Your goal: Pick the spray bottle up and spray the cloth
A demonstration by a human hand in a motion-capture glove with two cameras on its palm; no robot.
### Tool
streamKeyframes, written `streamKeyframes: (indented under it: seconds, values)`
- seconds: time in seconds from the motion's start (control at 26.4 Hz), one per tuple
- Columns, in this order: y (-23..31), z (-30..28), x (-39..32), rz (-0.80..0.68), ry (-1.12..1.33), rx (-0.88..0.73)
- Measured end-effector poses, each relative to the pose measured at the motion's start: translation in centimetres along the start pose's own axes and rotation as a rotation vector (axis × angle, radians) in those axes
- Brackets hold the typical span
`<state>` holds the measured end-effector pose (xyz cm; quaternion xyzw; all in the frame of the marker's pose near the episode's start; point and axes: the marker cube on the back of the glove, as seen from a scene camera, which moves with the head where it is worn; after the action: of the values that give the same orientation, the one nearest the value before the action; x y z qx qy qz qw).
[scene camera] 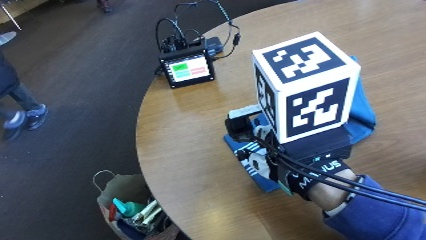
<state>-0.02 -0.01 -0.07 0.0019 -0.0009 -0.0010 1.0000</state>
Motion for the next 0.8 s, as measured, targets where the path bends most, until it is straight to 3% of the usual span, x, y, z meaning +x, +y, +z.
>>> streamKeyframes:
  seconds: [0.57, 0.8]
  values:
    - [-0.1, -0.3, 0.0, -0.006, -0.025, 0.026]
    - [3.9, -1.7, -0.2, -0.083, -0.131, 0.078]
